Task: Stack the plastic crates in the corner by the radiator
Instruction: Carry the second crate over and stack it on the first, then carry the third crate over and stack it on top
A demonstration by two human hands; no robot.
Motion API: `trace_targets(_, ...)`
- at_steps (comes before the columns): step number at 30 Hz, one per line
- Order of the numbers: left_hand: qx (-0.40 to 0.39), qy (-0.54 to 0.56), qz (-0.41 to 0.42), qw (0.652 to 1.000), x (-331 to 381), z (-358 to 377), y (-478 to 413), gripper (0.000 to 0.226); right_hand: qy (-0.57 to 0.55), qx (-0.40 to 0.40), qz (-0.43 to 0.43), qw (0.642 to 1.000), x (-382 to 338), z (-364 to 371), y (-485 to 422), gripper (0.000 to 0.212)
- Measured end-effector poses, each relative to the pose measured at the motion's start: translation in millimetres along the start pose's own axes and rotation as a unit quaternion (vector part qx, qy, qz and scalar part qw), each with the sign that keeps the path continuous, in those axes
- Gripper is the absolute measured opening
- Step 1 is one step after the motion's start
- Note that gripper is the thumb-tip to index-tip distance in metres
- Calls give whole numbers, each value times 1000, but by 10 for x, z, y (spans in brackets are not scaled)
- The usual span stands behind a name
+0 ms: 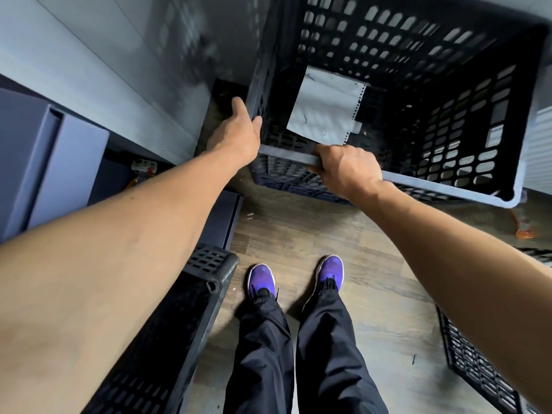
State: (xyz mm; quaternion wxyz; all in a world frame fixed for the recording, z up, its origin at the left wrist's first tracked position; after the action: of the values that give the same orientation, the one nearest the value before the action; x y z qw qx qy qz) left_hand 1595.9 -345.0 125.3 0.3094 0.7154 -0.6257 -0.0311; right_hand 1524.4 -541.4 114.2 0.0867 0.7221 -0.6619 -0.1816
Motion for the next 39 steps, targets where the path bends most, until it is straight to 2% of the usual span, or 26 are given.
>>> trace_targets(2,11,-20,-16,1000,37,-8,20,53,-16,-33,4,999,-7,-50,-16,27)
trace_targets(4,54,-46,2,998,53,2,100,58,-21,-35,-1,999,21,-61,5,27)
trace_targets(7,178,-134,142,964,14,71,290,54,-8,9,-3,1000,165,-38,167,30)
trace_targets(10,207,-148,218,942,2,157,443,32,-6,42,22,999,447,-32,410,32)
trace_targets(13,194,-153,260,934,31,239,529,18,-13,26,43,999,724,-59,661,43)
trace_targets(19,121,-146,324,927,431,449,819,30,-34,43,57,997,1054,-110,1168,66)
trace_targets(26,81,-133,368,917,1072,757,1328,36,-83,75,59,992,1240,-153,1512,64)
trace_targets(30,69,-151,391,906,1408,994,1669,36,-117,107,89,983,1508,-153,1940,58)
trace_targets(39,-41,-224,485,845,2579,2023,2690,43,-166,29,225,960,2748,373,3690,58)
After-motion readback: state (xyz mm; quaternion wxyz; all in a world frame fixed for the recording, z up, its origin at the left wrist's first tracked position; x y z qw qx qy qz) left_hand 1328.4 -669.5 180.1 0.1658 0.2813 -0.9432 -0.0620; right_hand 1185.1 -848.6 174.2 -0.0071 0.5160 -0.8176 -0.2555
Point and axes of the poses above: each hand's wrist, its own y-axis away from the middle knuckle, its own z-axis out of the palm, x = y × z, the point moved 1 cm from there along -y, towards the middle knuckle
